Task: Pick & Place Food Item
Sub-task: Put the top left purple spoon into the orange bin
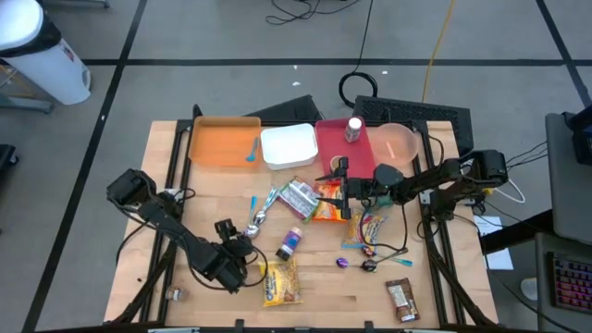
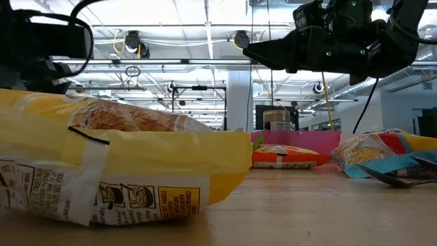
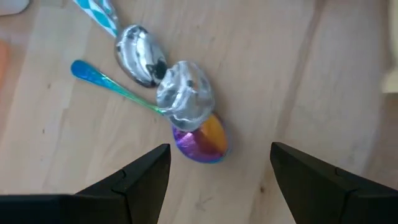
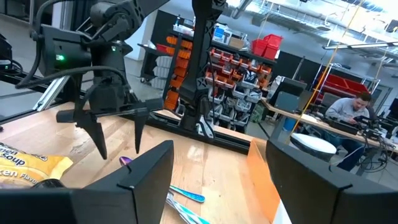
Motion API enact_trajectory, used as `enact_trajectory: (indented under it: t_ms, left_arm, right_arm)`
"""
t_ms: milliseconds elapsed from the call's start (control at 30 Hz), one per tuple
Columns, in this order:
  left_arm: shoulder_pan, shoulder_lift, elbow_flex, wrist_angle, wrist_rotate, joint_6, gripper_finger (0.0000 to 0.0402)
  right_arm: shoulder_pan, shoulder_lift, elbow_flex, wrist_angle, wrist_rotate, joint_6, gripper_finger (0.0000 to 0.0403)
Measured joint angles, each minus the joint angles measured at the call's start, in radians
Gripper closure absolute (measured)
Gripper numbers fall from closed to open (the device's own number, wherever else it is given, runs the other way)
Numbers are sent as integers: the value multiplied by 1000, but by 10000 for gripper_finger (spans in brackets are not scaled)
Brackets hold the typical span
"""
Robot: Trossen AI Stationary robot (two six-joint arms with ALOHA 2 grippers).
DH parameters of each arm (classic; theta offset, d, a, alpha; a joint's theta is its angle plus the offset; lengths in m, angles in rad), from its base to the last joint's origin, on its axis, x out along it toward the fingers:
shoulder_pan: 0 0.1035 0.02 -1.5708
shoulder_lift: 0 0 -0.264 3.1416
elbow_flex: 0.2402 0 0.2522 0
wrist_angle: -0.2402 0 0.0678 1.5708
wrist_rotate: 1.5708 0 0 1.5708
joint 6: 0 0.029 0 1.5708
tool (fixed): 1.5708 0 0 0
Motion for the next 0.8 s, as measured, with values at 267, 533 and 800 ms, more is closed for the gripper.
enact_trajectory:
  t_ms: [267,533,800]
  left_arm:
    - [21,0,-48,55,-2,-14,119]
    - [42,0,-53,53,-2,-14,119]
    - [63,0,-53,51,-2,-1,195]
  right_arm:
    - [0,0,0,0,0,0,151]
    - [0,0,0,-6,0,0,151]
    - [0,0,0,-14,0,0,151]
